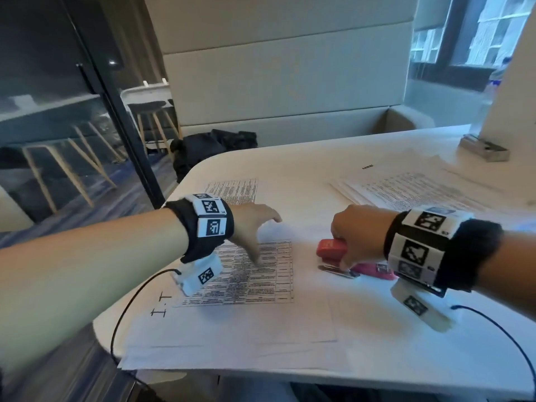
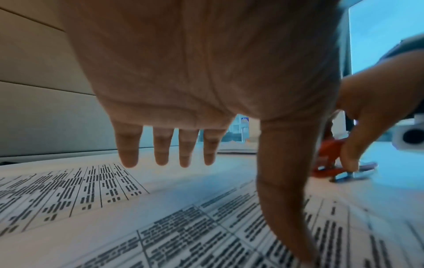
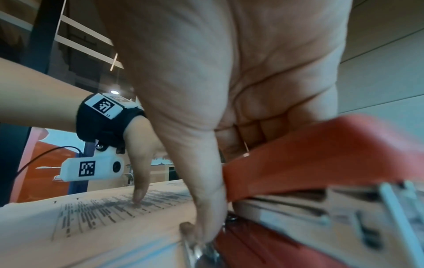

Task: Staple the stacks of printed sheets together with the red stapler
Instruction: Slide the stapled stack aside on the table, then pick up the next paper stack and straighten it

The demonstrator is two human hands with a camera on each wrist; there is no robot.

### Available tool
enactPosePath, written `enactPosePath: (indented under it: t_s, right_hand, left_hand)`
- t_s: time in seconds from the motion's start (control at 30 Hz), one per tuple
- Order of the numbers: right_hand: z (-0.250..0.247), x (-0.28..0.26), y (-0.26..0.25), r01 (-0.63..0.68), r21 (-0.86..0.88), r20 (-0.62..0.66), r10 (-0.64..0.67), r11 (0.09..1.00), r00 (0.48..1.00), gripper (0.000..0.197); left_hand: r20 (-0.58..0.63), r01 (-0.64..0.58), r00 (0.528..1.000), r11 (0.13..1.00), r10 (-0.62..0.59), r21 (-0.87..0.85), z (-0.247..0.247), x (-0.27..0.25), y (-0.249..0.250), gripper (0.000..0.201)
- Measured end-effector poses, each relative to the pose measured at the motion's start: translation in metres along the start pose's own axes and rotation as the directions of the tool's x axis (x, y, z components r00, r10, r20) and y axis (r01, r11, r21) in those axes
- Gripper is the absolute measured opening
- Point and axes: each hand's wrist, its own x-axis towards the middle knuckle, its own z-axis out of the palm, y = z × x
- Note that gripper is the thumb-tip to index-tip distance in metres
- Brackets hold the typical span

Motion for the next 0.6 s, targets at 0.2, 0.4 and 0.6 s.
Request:
enactPosePath:
  t_s: [0.2, 0.4, 0.6]
  right_hand:
    - [0.0, 0.0, 0.019, -0.097, -0.049, 0.016, 0.098, 0.994, 0.995, 0.04]
    - [-0.002, 0.005, 0.029, -0.151, -0.023, 0.071, 0.152, 0.988, 0.986, 0.046]
    - [-0.003, 0.004, 0.027, -0.158, -0.058, 0.056, 0.162, 0.986, 0.985, 0.048]
  left_hand:
    - [0.104, 0.034, 0.994, 0.993, -0.046, 0.116, -0.002, 0.013, 0.012, 0.119]
    - [0.092, 0.084, 0.99, 0.979, -0.102, 0.187, -0.007, 0.014, 0.018, 0.092]
    - [0.06, 0.059, 0.996, 0.977, -0.073, 0.205, -0.005, 0.011, 0.021, 0.098]
